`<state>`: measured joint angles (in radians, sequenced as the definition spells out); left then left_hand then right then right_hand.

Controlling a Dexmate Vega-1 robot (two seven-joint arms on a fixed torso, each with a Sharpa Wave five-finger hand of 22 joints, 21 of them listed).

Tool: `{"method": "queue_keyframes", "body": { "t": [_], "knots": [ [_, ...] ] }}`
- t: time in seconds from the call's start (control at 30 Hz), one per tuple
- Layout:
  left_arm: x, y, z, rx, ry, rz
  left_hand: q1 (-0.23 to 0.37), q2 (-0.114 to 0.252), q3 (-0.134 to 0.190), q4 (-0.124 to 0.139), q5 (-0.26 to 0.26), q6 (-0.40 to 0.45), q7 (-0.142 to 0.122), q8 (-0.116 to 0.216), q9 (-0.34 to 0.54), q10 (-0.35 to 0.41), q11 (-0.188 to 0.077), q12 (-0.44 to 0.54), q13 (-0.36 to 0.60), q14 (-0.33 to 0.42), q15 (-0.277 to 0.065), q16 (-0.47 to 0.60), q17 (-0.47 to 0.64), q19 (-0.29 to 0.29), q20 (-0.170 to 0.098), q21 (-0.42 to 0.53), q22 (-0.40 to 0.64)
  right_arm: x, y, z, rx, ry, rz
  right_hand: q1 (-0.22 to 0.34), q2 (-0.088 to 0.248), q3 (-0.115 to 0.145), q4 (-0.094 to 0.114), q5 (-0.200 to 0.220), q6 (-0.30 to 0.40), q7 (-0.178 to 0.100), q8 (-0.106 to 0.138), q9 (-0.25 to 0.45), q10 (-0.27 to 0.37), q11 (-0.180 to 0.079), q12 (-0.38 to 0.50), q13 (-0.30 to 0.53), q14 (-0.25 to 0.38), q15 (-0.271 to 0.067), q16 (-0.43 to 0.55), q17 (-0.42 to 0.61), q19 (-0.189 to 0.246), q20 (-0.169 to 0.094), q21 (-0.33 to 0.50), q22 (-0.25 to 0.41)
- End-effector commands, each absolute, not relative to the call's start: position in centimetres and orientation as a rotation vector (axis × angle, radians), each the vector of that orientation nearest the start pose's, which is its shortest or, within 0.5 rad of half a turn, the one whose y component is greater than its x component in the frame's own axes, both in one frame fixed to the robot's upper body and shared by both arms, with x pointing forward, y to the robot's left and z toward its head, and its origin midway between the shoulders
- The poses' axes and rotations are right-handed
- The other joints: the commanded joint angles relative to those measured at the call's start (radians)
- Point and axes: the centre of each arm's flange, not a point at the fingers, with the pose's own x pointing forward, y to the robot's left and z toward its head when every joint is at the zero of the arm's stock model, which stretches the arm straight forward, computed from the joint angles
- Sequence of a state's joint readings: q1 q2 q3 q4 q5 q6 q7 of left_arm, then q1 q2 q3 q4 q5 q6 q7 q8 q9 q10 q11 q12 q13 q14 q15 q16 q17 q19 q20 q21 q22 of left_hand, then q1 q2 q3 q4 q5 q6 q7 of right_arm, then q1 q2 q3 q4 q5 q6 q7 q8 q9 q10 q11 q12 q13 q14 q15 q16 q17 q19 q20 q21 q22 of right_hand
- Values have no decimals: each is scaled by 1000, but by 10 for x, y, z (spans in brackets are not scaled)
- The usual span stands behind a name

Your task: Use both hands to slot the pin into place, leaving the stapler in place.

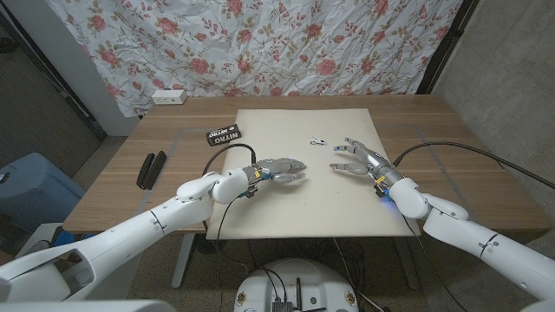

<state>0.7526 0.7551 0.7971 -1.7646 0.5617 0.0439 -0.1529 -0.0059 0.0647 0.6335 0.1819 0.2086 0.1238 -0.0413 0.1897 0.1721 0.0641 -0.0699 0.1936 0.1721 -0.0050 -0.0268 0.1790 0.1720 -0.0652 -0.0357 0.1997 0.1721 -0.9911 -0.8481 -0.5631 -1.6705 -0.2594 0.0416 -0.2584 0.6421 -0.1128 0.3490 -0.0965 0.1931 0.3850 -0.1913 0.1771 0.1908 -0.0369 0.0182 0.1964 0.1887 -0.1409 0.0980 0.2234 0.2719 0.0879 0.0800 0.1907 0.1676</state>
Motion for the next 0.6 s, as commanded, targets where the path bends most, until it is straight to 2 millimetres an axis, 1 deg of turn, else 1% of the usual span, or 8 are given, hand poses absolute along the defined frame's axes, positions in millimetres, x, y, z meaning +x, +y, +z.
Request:
{"method": "queue_keyframes", "body": {
  "t": [0.03, 0.2, 0.3, 0.43, 0.6],
  "knots": [
    [582, 125, -55, 1479, -686, -389, 11, 124, 6, -2, 1, 11, -5, -2, 2, 3, -8, -1, 2, 3, -34, 4, 1, 4, -82, 2, 0, 591, -263, -81, -1089, -621, 50, -13, 5, 1, 8, 6, 4, 3, 9, 1, 9, -5, 6, 3, 7, -6, 10, 3, 12, 0, 7, 3],
    [580, 128, -53, 1445, -700, -372, 12, 124, 9, -2, 1, 13, -5, -2, 2, 3, -8, -2, 2, 4, -34, 4, 1, 13, -80, 5, 0, 588, -265, -79, -1073, -631, 41, -23, 10, -1, 11, 5, 6, 5, 11, 1, 16, -8, 8, 3, 12, -9, 12, 3, 19, -1, 8, 3],
    [579, 132, -50, 1435, -702, -354, 12, 124, 11, -2, 1, 14, -6, -2, 2, 3, -8, -2, 2, 6, -34, 4, 1, 23, -78, 7, -1, 587, -267, -77, -1063, -638, 39, -30, 14, -2, 14, 4, 7, 6, 12, 1, 21, -5, 9, 3, 18, -10, 15, 3, 23, -2, 9, 3],
    [576, 140, -46, 1401, -706, -318, 12, 123, 14, -3, 0, 14, -7, -3, 2, 1, -9, -3, 2, 7, -34, 4, 1, 33, -77, 10, -1, 585, -271, -73, -1046, -644, 36, -43, 22, -5, 18, 2, 3, 14, 12, 1, 32, -5, 12, 3, 26, -13, 18, 3, 32, -2, 10, 3],
    [572, 155, -42, 1298, -694, -250, 13, 122, 17, -4, 0, 15, -8, -4, 2, 1, -10, -3, 2, 11, -35, 5, 1, 39, -75, 11, -1, 585, -276, -67, -1022, -642, 57, -58, 32, -7, 25, -1, -7, 19, 10, 1, 38, -5, 12, 2, 32, -13, 20, 3, 44, -2, 13, 3]
  ]
}}
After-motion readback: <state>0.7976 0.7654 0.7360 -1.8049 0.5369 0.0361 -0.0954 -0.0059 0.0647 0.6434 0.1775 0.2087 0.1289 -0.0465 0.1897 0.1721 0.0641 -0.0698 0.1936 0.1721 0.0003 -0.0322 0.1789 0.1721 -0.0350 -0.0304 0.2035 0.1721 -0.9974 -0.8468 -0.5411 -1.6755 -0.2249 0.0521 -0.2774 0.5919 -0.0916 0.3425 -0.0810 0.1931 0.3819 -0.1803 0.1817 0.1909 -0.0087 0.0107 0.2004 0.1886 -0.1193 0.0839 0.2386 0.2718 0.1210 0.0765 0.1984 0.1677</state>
